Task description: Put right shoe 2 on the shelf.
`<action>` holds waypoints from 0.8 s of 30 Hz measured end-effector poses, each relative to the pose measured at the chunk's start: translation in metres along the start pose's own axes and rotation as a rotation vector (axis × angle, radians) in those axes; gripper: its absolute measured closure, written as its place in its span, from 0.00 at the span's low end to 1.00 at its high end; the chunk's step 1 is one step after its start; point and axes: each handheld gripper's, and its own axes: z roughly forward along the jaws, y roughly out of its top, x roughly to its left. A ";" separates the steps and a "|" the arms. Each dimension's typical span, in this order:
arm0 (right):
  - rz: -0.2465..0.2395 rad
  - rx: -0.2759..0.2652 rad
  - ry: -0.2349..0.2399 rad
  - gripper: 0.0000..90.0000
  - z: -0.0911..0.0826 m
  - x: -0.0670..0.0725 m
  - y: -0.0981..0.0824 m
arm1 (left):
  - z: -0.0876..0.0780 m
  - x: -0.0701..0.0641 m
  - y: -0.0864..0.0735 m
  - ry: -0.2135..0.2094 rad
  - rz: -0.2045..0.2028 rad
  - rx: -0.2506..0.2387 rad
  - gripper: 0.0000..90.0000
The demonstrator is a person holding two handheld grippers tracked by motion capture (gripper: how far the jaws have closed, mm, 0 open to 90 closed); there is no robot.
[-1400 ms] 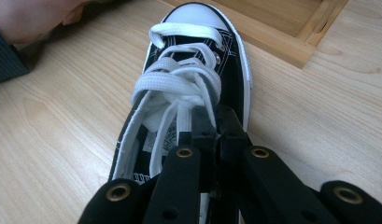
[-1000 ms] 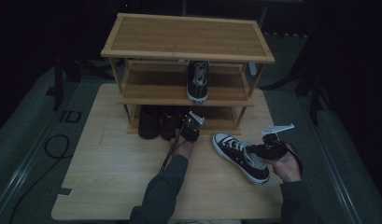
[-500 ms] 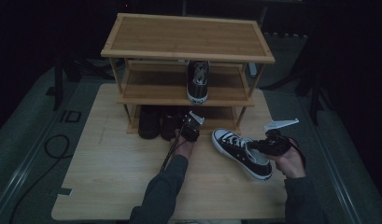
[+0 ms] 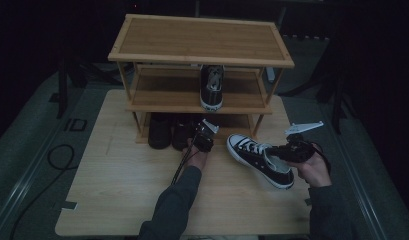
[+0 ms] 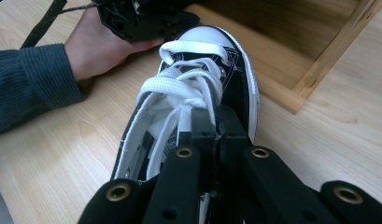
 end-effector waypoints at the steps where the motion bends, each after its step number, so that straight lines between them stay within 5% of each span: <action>1: -0.003 0.000 0.000 0.99 -0.001 0.000 0.001 | 0.000 0.000 0.000 0.000 0.000 0.000 1.00; 24: -0.062 -0.006 0.008 0.98 -0.019 0.006 0.027 | 0.000 0.000 0.000 0.000 0.001 0.000 1.00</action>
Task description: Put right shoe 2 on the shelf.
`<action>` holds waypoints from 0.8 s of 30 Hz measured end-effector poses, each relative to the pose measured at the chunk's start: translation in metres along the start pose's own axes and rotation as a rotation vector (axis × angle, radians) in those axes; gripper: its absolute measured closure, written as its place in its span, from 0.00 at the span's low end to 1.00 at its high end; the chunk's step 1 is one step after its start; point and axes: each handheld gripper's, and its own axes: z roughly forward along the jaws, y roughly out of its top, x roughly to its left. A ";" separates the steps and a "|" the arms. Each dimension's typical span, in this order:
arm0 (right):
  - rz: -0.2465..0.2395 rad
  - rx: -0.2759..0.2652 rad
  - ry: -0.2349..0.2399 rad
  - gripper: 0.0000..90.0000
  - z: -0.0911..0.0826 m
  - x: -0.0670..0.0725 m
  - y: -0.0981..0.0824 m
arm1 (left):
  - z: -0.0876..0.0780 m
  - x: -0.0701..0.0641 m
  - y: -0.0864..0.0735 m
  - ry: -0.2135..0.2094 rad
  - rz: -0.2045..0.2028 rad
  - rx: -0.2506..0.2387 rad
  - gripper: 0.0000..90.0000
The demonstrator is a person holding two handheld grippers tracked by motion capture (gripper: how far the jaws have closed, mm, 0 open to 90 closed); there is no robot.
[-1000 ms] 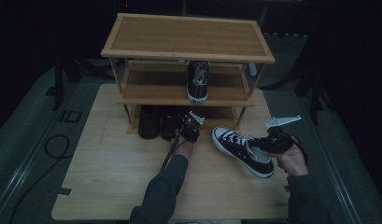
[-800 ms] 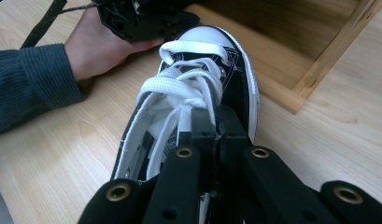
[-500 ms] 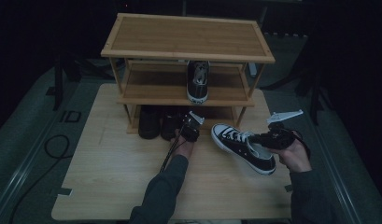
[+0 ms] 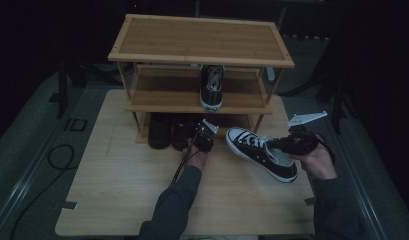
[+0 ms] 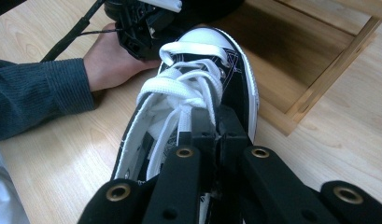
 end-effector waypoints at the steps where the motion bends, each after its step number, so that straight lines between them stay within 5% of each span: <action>1: -0.003 -0.001 0.000 0.99 -0.001 0.000 0.001 | 0.000 0.000 0.000 0.000 0.000 0.000 1.00; 24: -0.031 -0.022 0.009 0.98 -0.021 0.002 0.018 | 0.000 0.000 0.000 0.001 -0.002 -0.001 1.00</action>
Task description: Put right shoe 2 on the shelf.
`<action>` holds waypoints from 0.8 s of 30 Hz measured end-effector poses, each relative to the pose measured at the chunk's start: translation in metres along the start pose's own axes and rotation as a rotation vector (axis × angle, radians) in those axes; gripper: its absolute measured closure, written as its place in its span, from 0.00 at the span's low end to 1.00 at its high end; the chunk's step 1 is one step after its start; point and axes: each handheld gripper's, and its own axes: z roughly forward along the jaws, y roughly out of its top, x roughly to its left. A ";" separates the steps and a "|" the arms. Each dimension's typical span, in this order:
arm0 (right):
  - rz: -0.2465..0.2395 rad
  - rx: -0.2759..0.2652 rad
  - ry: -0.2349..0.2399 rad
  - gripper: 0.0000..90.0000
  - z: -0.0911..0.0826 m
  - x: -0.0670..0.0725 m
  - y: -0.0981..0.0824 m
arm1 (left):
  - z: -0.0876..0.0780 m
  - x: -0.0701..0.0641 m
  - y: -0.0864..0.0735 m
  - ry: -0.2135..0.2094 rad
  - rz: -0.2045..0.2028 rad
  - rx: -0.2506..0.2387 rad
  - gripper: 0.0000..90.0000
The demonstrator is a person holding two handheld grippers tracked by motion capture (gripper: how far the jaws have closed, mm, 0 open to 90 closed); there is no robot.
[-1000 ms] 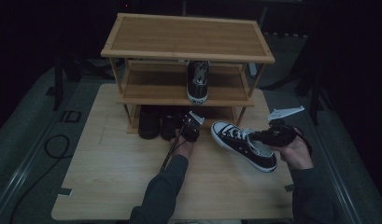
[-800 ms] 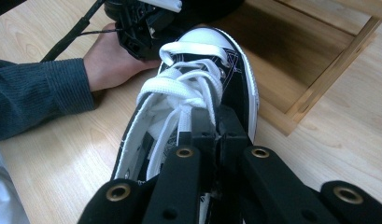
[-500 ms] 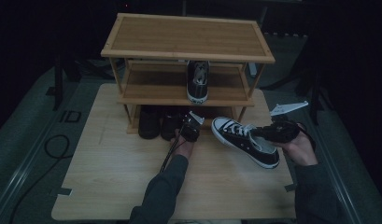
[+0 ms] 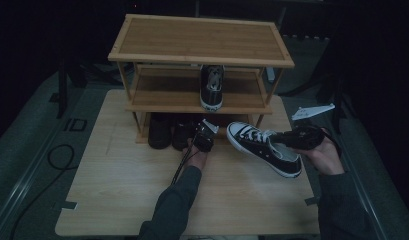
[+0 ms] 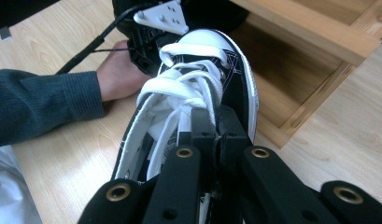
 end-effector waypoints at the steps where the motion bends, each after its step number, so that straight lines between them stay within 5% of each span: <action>1: -0.001 -0.004 0.000 0.98 -0.001 0.000 0.001 | 0.000 0.000 0.000 0.000 0.000 0.000 1.00; 14: -0.012 -0.038 0.014 0.99 -0.014 0.002 0.011 | 0.001 -0.001 0.000 0.002 -0.025 -0.018 1.00; 24: -0.035 -0.091 0.011 0.99 -0.030 0.009 0.025 | 0.000 0.000 0.000 -0.001 0.001 0.003 1.00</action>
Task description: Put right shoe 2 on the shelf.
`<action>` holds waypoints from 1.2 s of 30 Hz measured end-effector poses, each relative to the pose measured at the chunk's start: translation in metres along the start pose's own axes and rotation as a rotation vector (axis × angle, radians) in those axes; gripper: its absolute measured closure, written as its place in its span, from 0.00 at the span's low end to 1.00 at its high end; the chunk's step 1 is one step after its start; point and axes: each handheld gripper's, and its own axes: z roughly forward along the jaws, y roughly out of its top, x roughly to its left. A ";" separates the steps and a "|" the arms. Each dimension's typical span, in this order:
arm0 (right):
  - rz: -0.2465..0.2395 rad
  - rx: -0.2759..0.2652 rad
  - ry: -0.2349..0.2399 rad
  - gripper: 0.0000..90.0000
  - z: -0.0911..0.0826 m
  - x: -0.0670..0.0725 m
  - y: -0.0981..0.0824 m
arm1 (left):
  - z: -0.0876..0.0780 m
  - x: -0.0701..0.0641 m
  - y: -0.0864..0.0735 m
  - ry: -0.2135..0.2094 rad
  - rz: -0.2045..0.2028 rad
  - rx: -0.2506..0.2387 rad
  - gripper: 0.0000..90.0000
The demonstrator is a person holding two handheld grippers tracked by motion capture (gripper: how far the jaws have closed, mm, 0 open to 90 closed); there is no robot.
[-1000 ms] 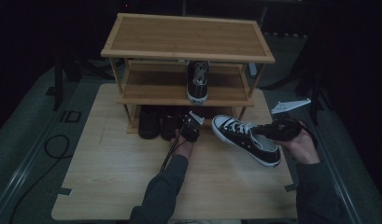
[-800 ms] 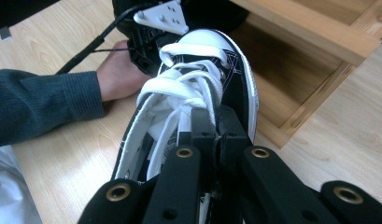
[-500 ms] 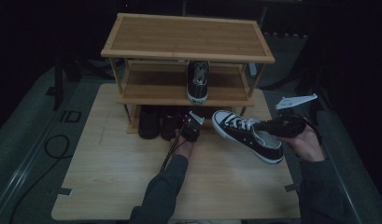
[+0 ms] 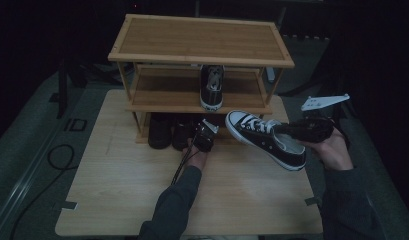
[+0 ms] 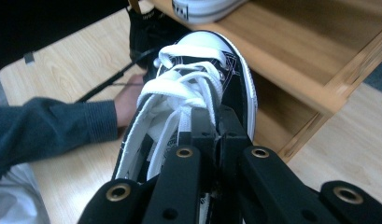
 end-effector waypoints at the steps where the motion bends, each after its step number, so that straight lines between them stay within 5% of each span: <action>1: 0.000 -0.006 0.000 0.99 -0.002 0.000 0.002 | 0.000 0.000 0.000 0.001 0.000 -0.001 1.00; 13: 0.029 -0.044 -0.070 0.98 0.011 -0.019 0.032 | 0.000 0.000 0.000 -0.002 -0.003 -0.002 1.00; 36: 0.188 -0.128 -0.192 0.99 0.060 -0.040 0.056 | 0.000 0.001 0.000 -0.004 0.003 -0.002 1.00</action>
